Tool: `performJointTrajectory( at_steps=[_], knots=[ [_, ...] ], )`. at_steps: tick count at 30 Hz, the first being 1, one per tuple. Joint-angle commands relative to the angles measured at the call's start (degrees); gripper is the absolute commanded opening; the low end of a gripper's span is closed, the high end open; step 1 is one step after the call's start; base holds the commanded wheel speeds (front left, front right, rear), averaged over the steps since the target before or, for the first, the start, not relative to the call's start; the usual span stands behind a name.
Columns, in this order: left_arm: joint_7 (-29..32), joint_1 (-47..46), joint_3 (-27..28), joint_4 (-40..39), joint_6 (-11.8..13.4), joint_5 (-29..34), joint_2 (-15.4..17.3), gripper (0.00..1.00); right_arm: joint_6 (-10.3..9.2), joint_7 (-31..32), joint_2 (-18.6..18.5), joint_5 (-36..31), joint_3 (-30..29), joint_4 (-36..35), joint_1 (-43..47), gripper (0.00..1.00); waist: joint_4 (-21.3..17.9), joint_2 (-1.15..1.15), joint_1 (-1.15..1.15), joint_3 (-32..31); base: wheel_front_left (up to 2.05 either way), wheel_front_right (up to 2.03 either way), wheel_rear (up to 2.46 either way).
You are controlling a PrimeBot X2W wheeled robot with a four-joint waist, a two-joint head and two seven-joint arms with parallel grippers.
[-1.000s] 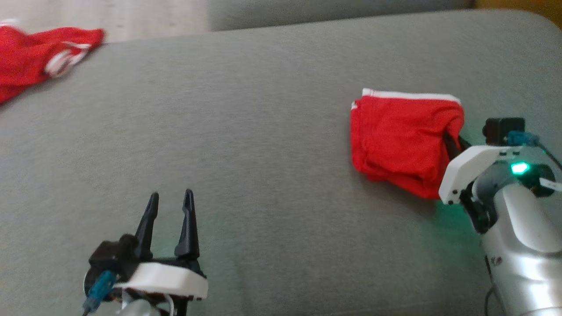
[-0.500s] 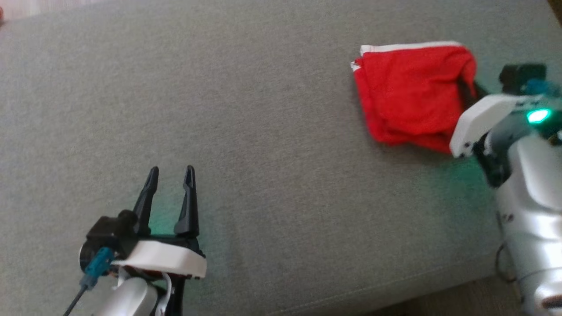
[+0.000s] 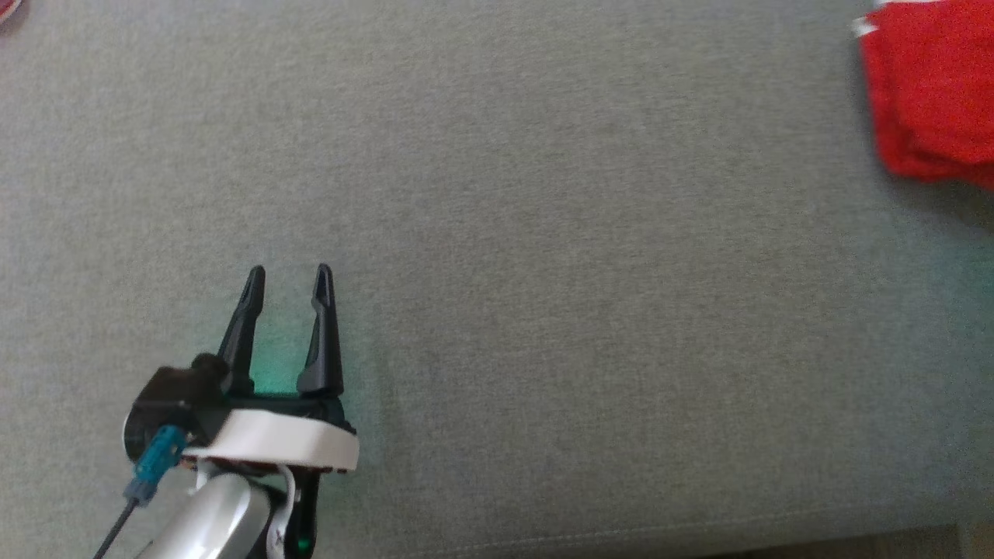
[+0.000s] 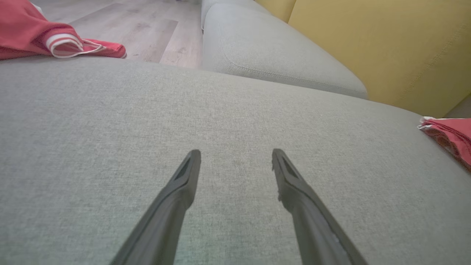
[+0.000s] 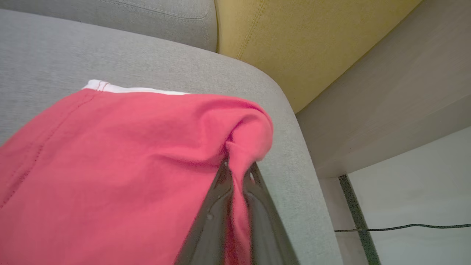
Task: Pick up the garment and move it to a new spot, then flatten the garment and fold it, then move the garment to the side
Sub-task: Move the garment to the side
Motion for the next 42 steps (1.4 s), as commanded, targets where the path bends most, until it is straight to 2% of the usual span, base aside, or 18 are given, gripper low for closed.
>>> performJointTrajectory(
  at_steps=[1,5,6,7,8,11,17,27,30,36,42],
  knots=[
    [-0.1,-2.6,2.1,-2.0,0.4,0.7,1.6,1.00,0.37,-0.2,-2.9,-1.2,0.4,-0.9,-1.8,0.00,1.4,0.00,-0.01,1.5,0.00,0.00,0.00],
    [-0.1,-3.1,2.0,-2.2,0.4,0.8,1.5,1.00,0.37,-1.3,-4.9,-3.3,-0.1,0.8,-3.9,0.02,2.1,0.00,-0.01,2.5,0.00,0.00,0.00],
    [-0.1,-3.2,2.0,-2.2,0.4,0.8,1.5,1.00,0.37,-1.6,-5.2,-3.9,-0.4,1.3,-4.3,0.24,2.2,0.00,-0.01,2.6,0.00,0.00,0.00],
    [-0.1,-3.3,1.9,-2.1,0.4,0.9,1.5,1.00,0.37,-2.0,-5.3,-4.5,-0.8,1.8,-4.8,0.64,2.4,0.00,-0.01,2.7,0.00,0.00,0.00],
    [-0.1,-3.4,1.9,-2.1,0.4,0.9,1.5,1.00,0.37,-2.4,-5.5,-5.2,-1.3,2.2,-5.2,0.99,2.5,0.00,-0.01,2.7,0.00,0.00,0.00],
    [0.0,-3.5,1.8,-2.0,0.5,0.9,1.4,1.00,0.37,-4.0,-5.1,-7.5,-3.4,3.3,-5.8,1.00,2.7,0.00,-0.01,2.5,0.00,0.00,0.00],
    [-0.3,-2.8,2.1,-1.5,0.7,0.5,1.6,1.00,0.37,-6.6,-1.9,-9.5,-5.4,4.3,-5.6,1.00,2.4,0.00,-0.01,0.5,0.00,0.00,0.00],
    [-2.0,-1.0,2.7,2.5,-0.3,-1.5,0.1,1.00,0.37,-11.9,8.3,-4.3,-3.4,2.7,-2.2,1.00,2.3,0.00,-0.01,-10.1,0.00,0.00,0.00],
    [-2.7,-0.2,3.3,4.4,-0.4,-2.3,-0.8,1.00,0.37,-13.4,11.2,-1.9,-2.6,0.9,1.3,1.00,2.8,0.00,-0.01,-14.4,0.00,0.00,0.00],
    [-4.1,4.3,5.1,9.0,-1.5,-4.4,-2.2,1.00,0.37,-16.8,19.5,2.4,1.0,-6.3,12.7,1.00,2.8,0.00,-0.01,-22.7,0.00,0.00,0.00],
    [-4.6,8.2,6.1,12.1,-2.6,-5.1,-2.6,1.00,0.37,-19.1,23.8,5.1,2.0,-14.4,25.1,1.00,2.8,0.00,-0.01,-25.8,0.00,0.00,0.00]
  ],
)
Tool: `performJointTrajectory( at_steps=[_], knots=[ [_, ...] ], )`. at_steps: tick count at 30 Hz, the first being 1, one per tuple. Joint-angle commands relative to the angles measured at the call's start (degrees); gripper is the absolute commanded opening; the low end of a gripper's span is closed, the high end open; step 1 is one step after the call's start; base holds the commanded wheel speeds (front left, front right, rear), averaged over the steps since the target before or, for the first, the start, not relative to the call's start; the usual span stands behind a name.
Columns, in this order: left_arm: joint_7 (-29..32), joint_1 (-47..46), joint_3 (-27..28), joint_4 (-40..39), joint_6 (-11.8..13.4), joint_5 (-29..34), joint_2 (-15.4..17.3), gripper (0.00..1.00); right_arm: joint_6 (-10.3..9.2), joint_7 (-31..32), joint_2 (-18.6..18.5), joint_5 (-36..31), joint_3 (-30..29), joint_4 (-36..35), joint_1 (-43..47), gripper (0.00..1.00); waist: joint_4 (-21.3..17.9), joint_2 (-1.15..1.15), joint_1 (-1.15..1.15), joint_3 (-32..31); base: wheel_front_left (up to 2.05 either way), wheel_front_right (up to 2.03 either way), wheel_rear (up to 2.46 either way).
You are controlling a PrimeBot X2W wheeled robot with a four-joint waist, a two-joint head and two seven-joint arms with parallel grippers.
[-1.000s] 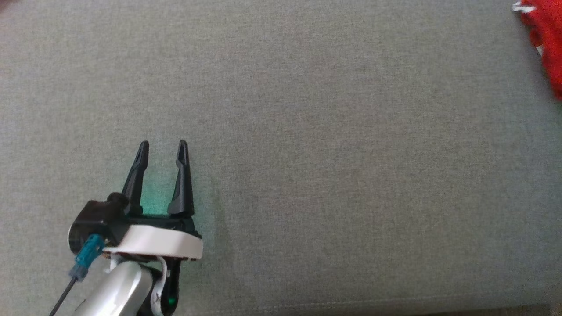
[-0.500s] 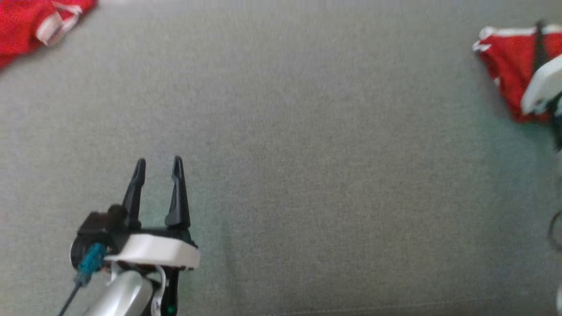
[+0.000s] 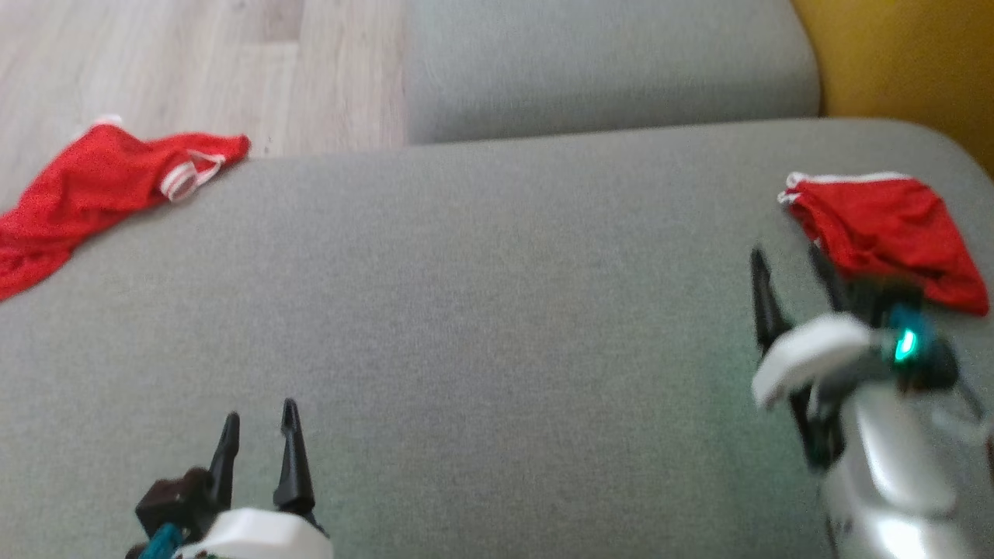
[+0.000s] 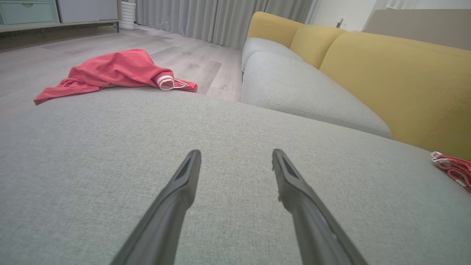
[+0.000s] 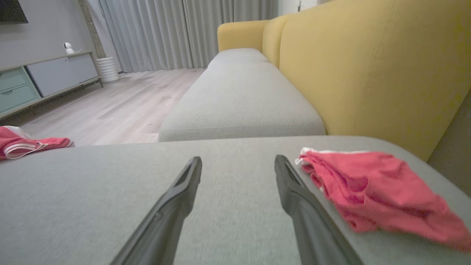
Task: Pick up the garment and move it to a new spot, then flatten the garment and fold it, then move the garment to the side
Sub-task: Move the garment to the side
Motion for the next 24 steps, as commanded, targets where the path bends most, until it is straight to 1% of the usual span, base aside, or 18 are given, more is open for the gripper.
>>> performJointTrajectory(
  at_steps=[1,4,7,11,14,18,24],
  knots=[
    [-0.9,-1.8,2.7,-0.8,-0.6,-0.4,0.7,1.00,0.37,-1.0,1.0,0.9,1.8,-3.9,1.9,1.00,0.2,-0.01,0.02,-1.8,0.00,0.00,0.00],
    [-1.0,-0.6,3.2,-0.3,-1.0,-0.4,0.7,1.00,0.37,-1.8,1.3,0.7,1.8,-8.4,7.5,1.00,0.5,-0.01,0.02,-2.5,0.00,0.00,0.00],
    [-1.1,0.6,2.7,-0.2,-1.6,0.0,0.8,1.00,0.37,-2.4,1.4,3.3,3.0,-13.4,12.7,1.00,0.9,-0.01,0.02,-3.2,0.00,0.00,0.00],
    [-1.1,1.9,1.9,-0.3,-1.8,0.4,0.3,1.00,0.37,-2.6,1.4,4.9,3.6,-18.9,18.9,1.00,1.5,-0.01,0.02,-4.0,0.00,0.00,0.00],
    [-1.1,2.6,1.3,-0.2,-1.7,0.5,0.2,1.00,0.37,-2.7,1.4,4.3,3.4,-22.1,22.5,1.00,1.6,-0.01,0.02,-4.4,0.00,0.00,0.00],
    [-1.1,3.2,1.3,-0.2,-1.6,0.4,0.1,1.00,0.37,-2.2,1.4,4.4,3.7,-24.2,25.4,1.00,1.4,-0.01,0.02,-4.6,0.00,0.00,0.00],
    [-1.1,3.4,1.2,0.0,-1.6,0.4,0.2,1.00,0.37,-1.2,1.4,4.3,4.2,-25.5,26.8,1.00,1.4,-0.01,0.02,-4.8,0.00,0.00,0.00]
  ],
)
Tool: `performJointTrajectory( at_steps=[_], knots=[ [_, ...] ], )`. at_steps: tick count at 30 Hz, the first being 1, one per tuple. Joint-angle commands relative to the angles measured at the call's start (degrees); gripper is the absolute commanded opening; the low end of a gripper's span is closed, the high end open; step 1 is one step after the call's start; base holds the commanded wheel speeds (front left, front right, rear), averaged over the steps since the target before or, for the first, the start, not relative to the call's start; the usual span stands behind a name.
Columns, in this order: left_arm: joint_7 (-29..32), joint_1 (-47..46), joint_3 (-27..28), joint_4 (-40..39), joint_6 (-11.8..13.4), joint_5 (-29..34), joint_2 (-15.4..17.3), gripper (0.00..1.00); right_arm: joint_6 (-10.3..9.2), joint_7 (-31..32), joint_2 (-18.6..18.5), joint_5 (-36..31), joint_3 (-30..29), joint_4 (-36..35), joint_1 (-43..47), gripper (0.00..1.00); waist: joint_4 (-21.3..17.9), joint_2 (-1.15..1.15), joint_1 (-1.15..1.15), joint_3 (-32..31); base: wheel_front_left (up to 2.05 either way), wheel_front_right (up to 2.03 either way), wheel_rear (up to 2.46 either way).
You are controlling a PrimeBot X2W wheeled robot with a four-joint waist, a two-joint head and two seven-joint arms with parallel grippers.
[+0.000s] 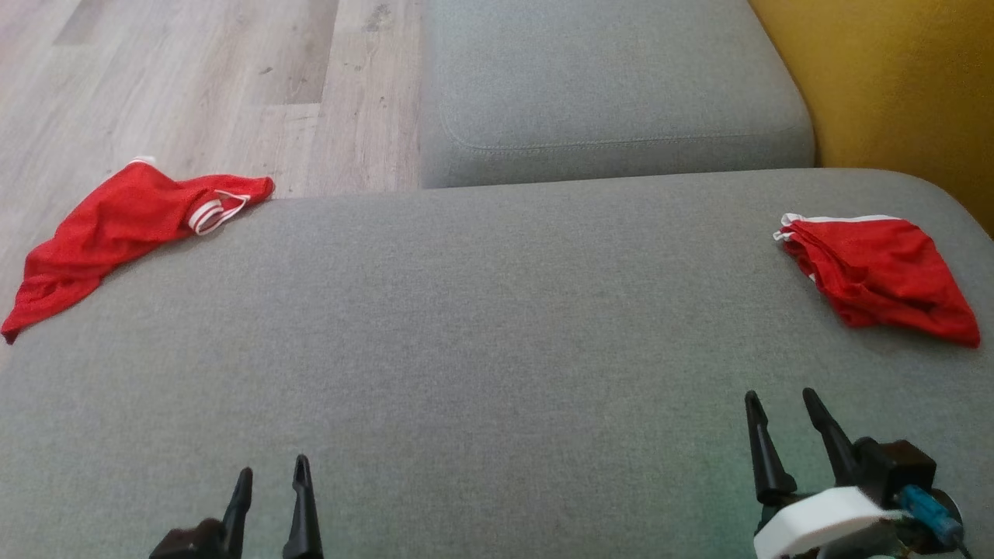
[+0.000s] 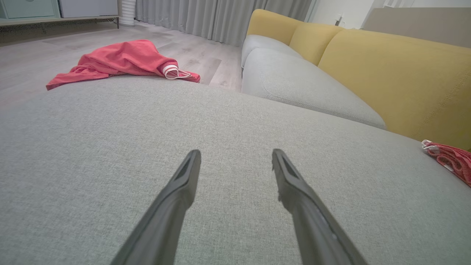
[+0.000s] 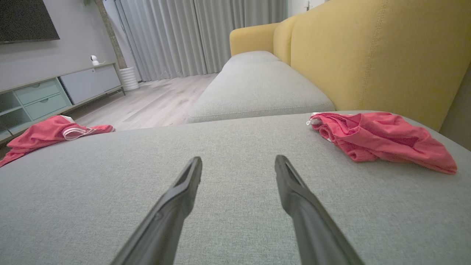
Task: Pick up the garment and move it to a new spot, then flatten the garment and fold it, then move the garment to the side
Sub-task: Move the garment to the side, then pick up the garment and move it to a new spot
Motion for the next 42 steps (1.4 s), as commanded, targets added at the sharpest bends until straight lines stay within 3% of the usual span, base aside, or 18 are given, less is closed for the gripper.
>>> performJointTrajectory(
  at_steps=[1,9,14,28,42],
  knots=[
    [-0.6,-2.2,1.8,-1.3,0.0,0.2,0.6,1.00,0.37,0.1,-0.3,-0.2,1.5,-2.2,-1.7,1.00,0.0,0.00,0.00,0.0,0.00,0.00,0.00],
    [-0.5,-2.5,1.2,-0.9,-0.2,0.3,0.5,1.00,0.37,0.8,-0.3,0.1,1.7,-2.9,-0.8,1.00,0.7,0.00,0.00,-0.4,0.00,0.00,0.00],
    [-0.3,-2.8,1.0,-0.9,-0.1,0.5,0.6,1.00,0.37,0.7,-0.3,0.4,1.7,-3.1,0.0,1.00,3.1,0.00,0.00,-0.6,0.00,0.00,0.00],
    [0.7,-3.3,2.5,-3.2,1.2,1.3,4.3,1.00,0.37,-1.9,-0.3,4.3,4.3,-1.8,-0.8,1.00,22.8,0.00,0.00,-0.2,0.00,0.00,0.00],
    [-0.5,-0.7,7.0,-7.7,3.2,1.6,4.2,1.00,0.37,-2.1,-0.3,3.7,8.8,0.6,-6.5,1.00,25.9,0.00,0.00,3.4,0.00,0.00,0.00]
  ],
)
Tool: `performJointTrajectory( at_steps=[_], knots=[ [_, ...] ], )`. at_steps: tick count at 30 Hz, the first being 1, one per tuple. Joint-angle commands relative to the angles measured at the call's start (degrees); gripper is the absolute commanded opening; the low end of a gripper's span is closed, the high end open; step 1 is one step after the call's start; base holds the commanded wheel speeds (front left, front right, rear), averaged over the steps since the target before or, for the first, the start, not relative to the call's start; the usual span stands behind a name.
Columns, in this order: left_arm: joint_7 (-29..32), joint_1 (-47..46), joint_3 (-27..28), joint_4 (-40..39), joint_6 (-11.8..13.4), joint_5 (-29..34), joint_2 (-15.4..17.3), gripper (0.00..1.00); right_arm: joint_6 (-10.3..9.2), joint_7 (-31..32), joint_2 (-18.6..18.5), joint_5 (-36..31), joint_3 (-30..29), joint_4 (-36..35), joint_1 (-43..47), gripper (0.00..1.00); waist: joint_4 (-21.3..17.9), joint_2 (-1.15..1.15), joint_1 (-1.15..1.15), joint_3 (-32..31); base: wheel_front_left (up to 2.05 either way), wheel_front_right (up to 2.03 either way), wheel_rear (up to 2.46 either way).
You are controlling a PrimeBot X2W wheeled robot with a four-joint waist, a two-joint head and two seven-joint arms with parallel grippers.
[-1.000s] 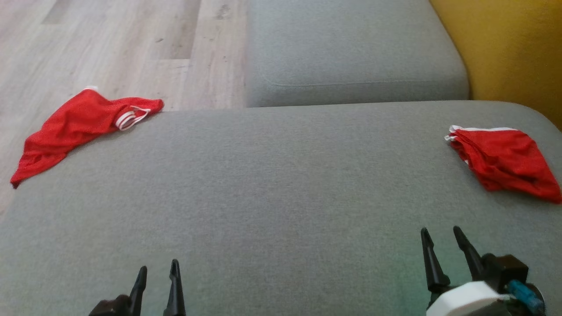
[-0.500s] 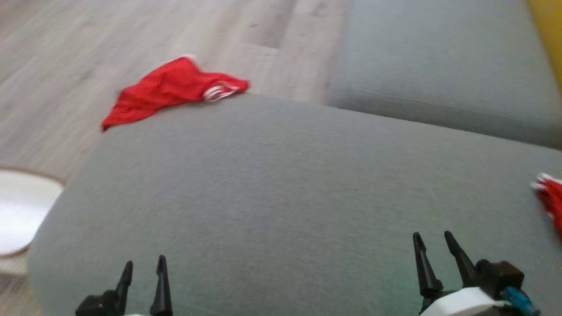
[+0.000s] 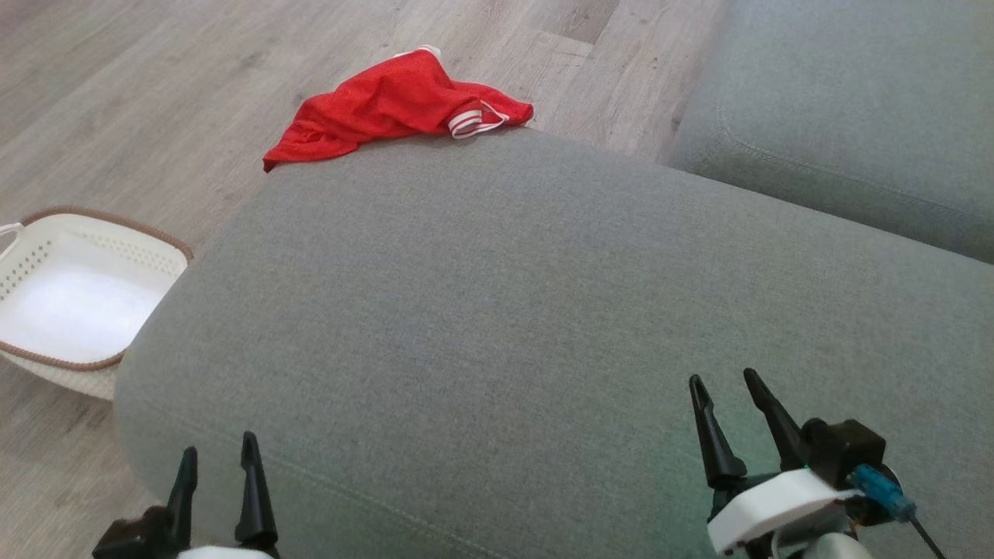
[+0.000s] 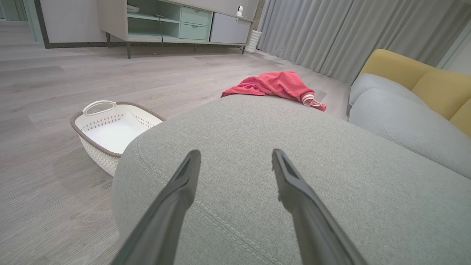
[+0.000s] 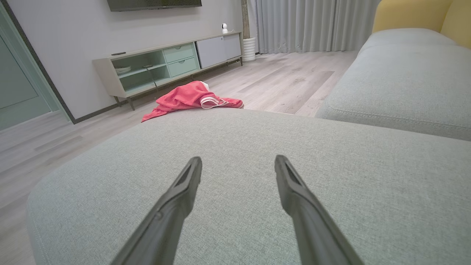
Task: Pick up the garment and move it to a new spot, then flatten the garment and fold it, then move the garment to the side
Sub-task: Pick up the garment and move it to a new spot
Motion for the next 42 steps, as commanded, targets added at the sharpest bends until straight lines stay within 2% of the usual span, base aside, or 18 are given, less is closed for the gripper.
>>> performJointTrajectory(
  at_steps=[1,9,14,19,23,27,33,38,42],
  knots=[
    [-0.9,-1.9,2.5,-2.0,0.1,0.6,0.5,1.00,0.37,-1.0,-0.4,-0.3,1.3,-1.6,-2.8,1.00,0.1,0.00,-0.01,0.1,0.00,0.00,0.00],
    [-0.9,-1.7,2.6,-2.3,-0.4,0.9,0.1,1.00,0.37,-1.0,-0.4,-1.1,-0.4,-2.5,-1.8,1.00,0.9,0.00,-0.01,1.0,0.00,0.00,0.00],
    [0.1,-4.6,4.2,-4.0,-1.3,0.3,1.9,1.00,0.37,0.2,-0.4,-2.6,-3.2,-5.2,-0.3,1.00,0.8,0.00,-0.01,3.1,0.00,0.00,0.00],
    [1.0,-14.6,10.2,-7.7,-2.8,0.1,7.7,1.00,0.37,4.9,-0.4,-7.6,-5.6,-12.9,-3.6,1.00,-3.4,0.00,-0.01,13.5,0.00,0.00,0.00],
    [4.1,-26.3,13.3,-6.4,-4.6,0.5,12.6,1.00,0.37,8.2,-0.4,-11.2,-6.6,-18.1,-7.7,1.00,-6.7,0.00,-0.01,20.1,0.00,0.00,0.00],
    [8.4,-39.7,14.1,-1.4,-7.1,0.8,16.1,1.00,0.37,10.9,-0.4,-13.7,-6.6,-22.9,-11.9,1.00,-10.2,0.00,-0.01,26.2,0.00,0.00,0.00],
    [15.7,-58.2,12.6,12.1,-11.0,1.0,18.4,1.00,0.37,14.0,-0.4,-16.3,-5.9,-29.0,-15.4,1.00,-16.5,0.00,-0.01,33.7,0.00,0.00,0.00],
    [19.3,-67.5,12.2,23.4,-12.1,0.4,18.1,1.00,0.37,15.6,-0.4,-18.0,-5.4,-33.4,-14.9,1.00,-22.4,0.00,-0.01,37.3,0.00,0.00,0.00],
    [19.5,-71.1,12.0,29.3,-12.5,0.6,17.7,1.00,0.37,16.9,-0.4,-19.0,-5.3,-36.6,-13.4,1.00,-24.9,0.00,-0.01,39.2,0.00,0.00,0.00]
  ],
)
